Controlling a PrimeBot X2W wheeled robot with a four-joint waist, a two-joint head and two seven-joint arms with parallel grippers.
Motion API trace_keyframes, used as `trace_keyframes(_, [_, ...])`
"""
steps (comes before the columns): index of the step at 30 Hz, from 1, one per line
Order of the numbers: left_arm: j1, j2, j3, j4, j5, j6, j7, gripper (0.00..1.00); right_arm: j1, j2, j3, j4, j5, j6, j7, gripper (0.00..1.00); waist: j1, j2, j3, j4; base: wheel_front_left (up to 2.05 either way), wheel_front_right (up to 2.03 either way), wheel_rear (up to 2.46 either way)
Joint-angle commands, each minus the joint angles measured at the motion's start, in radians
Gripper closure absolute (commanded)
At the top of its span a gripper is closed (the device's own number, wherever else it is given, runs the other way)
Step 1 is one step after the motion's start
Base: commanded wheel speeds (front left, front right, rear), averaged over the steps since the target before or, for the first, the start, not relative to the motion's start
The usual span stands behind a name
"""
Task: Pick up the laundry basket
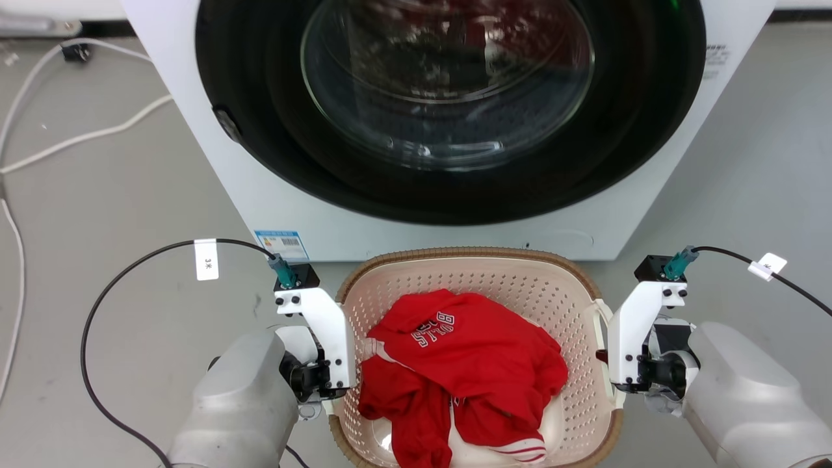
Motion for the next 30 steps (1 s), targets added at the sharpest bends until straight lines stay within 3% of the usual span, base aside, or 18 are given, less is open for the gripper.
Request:
trace_keyframes(1, [-0.013,-0.028,-0.011,-0.017,-0.014,-0.013,0.005,1.0,-0.012,0.019,0.008,-0.006,0.014,0.005,0.017,1.0,0.0002,0.0,-0.039,0.012,0.0,0.0,0.0])
trace_keyframes(14, [0.043,-0.028,-0.073,-0.002,-0.05,-0.013,0.057,1.0,0.021,0.039,0.02,0.044,0.049,0.005,0.115,1.0,0.0002,0.0,-0.132,0.015,0.0,0.0,0.0])
trace_keyframes(30, [0.049,-0.03,-0.109,-0.001,-0.085,-0.013,0.042,1.0,0.021,0.065,0.037,0.05,0.067,0.005,0.117,1.0,0.0002,0.0,-0.142,0.011,0.0,0.0,0.0])
